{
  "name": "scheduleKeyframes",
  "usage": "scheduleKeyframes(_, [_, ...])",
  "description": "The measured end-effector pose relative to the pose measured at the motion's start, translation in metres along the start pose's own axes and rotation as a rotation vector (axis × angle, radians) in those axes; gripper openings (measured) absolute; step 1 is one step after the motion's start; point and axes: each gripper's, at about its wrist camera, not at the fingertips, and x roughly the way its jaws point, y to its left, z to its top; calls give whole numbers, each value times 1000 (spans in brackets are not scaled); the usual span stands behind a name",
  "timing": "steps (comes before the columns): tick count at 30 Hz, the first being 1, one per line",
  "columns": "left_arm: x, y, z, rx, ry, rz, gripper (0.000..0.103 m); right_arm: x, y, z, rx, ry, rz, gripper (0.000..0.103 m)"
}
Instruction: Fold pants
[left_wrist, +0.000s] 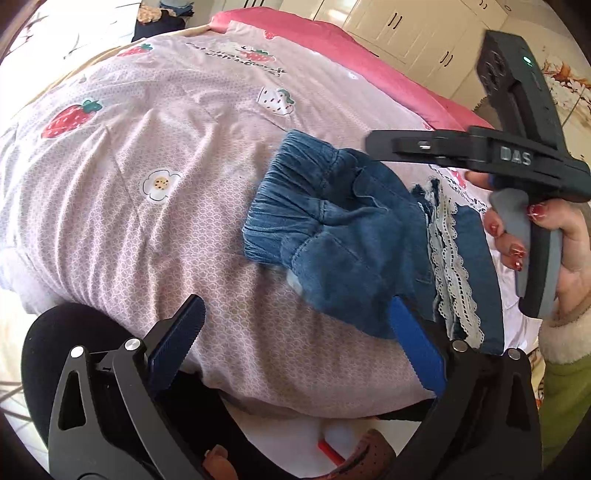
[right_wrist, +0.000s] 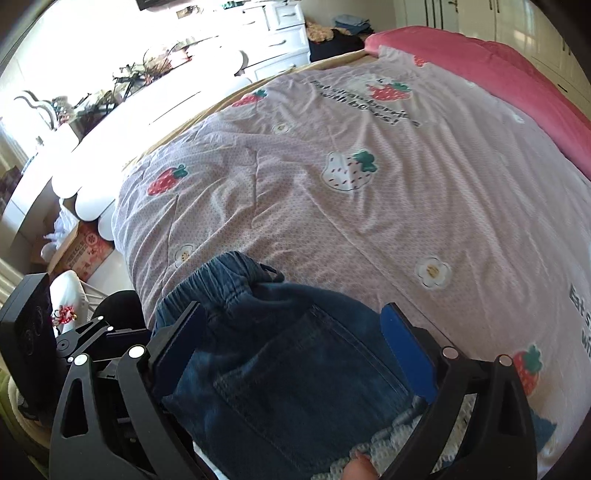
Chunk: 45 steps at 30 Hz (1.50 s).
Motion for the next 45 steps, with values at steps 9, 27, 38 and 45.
scheduleKeyframes(9, [10, 4, 0, 0, 18, 2, 93, 54, 14, 10, -55, 146, 83, 78])
scheduleKeyframes(27, [28, 5, 17, -115, -8, -225, 53, 9, -8, 6, 69, 38, 277, 35])
scheduleKeyframes(38, [10, -43, 30, 18, -101, -267, 28, -51, -31, -7, 95, -85, 257, 35])
scheduleKeyframes(45, [5, -89, 31, 148, -123, -251, 28, -95, -63, -38, 144, -157, 227, 35])
